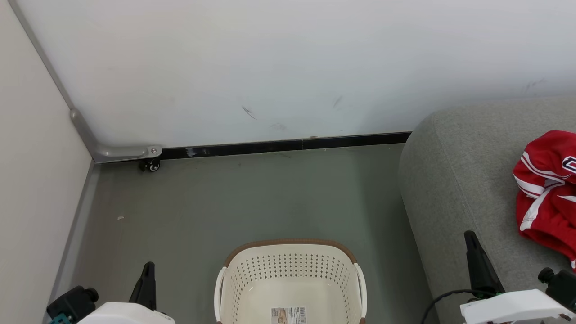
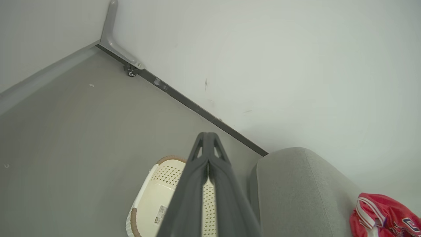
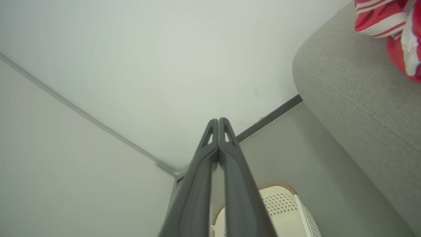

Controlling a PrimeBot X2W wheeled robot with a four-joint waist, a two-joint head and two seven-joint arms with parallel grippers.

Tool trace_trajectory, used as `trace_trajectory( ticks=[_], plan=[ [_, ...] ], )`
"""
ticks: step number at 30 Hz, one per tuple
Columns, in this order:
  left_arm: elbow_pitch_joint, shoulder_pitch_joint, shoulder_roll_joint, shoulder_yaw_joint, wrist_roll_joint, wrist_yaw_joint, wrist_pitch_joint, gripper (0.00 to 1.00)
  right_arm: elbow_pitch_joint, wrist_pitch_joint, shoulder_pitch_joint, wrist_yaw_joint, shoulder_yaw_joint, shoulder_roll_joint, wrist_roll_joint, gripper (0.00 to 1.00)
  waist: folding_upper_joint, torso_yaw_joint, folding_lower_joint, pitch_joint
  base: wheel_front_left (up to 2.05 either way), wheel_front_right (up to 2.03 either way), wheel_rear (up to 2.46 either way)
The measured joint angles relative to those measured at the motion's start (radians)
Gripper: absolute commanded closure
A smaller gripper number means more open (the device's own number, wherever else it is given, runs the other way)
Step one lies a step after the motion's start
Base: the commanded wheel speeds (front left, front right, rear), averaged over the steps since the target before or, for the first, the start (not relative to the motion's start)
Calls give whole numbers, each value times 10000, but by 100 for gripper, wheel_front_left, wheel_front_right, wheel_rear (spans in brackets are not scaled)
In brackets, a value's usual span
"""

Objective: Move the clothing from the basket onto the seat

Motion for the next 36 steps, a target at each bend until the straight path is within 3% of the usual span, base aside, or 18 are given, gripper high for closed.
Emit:
trace_trajectory(
  ticks=[7, 23, 36],
  plan=[
    [-17, -16, -65, 242, -909, -196, 261, 100, 40, 174, -206, 0, -134, 0, 1009, 100, 0, -5, -3, 10, 0, 0, 0],
    [-19, -192, -322, 825, -3070, -803, 794, 100, 184, 600, -529, -2, -337, -4, 3452, 100, 0, -15, -138, 201, 0, 0, 0],
    [-19, -371, -502, 1289, -4775, -1254, 1237, 100, 332, 907, -715, -2, -523, -6, 5335, 100, 0, -24, -157, 324, 0, 0, 0]
  ],
)
